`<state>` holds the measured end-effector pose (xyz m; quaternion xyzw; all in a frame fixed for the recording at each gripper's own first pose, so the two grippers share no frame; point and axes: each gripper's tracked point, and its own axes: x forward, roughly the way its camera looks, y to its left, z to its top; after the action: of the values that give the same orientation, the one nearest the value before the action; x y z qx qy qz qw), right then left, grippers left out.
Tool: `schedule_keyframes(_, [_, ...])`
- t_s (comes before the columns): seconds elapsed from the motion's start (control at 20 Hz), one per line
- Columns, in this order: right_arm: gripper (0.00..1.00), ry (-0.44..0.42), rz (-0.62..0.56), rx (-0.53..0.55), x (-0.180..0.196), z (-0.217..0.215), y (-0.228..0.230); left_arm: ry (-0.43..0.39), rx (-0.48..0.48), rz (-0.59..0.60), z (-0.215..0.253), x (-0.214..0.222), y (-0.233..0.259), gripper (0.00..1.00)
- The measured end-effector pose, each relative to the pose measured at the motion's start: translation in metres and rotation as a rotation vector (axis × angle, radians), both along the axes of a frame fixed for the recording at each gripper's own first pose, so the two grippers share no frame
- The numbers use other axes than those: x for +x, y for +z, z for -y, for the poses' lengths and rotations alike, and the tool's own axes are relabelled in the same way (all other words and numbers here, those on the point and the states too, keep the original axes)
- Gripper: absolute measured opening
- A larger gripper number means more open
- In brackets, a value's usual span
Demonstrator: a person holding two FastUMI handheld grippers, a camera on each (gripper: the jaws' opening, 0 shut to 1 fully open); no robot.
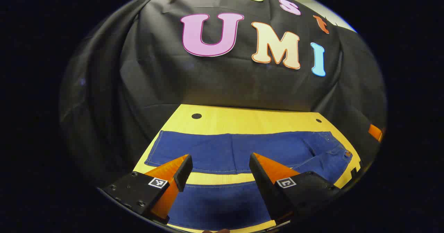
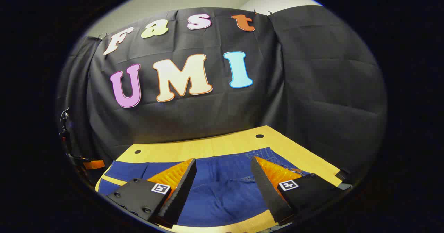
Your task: Grasp the waist and the cuffs of the jeans and fold them to make the two legs overlap; first hold the waist and fold one-third of the jeans toward the cuffs, then hold the cuffs and fold the remaining one-third in the same direction to finish folding.
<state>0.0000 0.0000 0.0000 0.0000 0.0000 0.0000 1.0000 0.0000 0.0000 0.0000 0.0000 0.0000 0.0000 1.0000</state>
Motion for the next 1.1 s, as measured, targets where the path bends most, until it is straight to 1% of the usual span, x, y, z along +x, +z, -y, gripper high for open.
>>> schedule_keyframes(0.2, [0.98, 0.018, 0.0, -0.002, -0.006, -0.004, -0.003, -0.022, 0.066, -0.059, -0.01, -0.003, -0.023, 0.97])
schedule_keyframes(0.4, [0.98, 0.038, -0.014, -0.02, -0.01, -0.007, -0.011, -0.072, 0.155, -0.137, -0.02, -0.007, -0.046, 0.98])
schedule_keyframes(0.6, [0.98, 0.059, -0.043, -0.032, -0.013, -0.014, -0.026, -0.139, 0.255, -0.251, -0.033, -0.021, -0.071, 0.95])
schedule_keyframes(0.75, [0.98, 0.08, -0.069, -0.051, -0.013, -0.024, -0.037, -0.212, 0.353, -0.347, -0.044, -0.031, -0.093, 0.95])
schedule_keyframes(0.9, [0.98, 0.094, -0.082, -0.07, -0.014, -0.033, -0.046, -0.314, 0.48, -0.489, -0.055, -0.051, -0.128, 0.95])
schedule_keyframes(1.0, [0.97, 0.102, -0.098, -0.073, -0.015, -0.038, -0.053, -0.38, 0.548, -0.578, -0.061, -0.062, -0.153, 0.95])
schedule_keyframes(1.1, [0.97, 0.095, -0.113, -0.092, -0.016, -0.037, -0.058, -0.423, 0.628, -0.662, -0.069, -0.071, -0.175, 0.95])
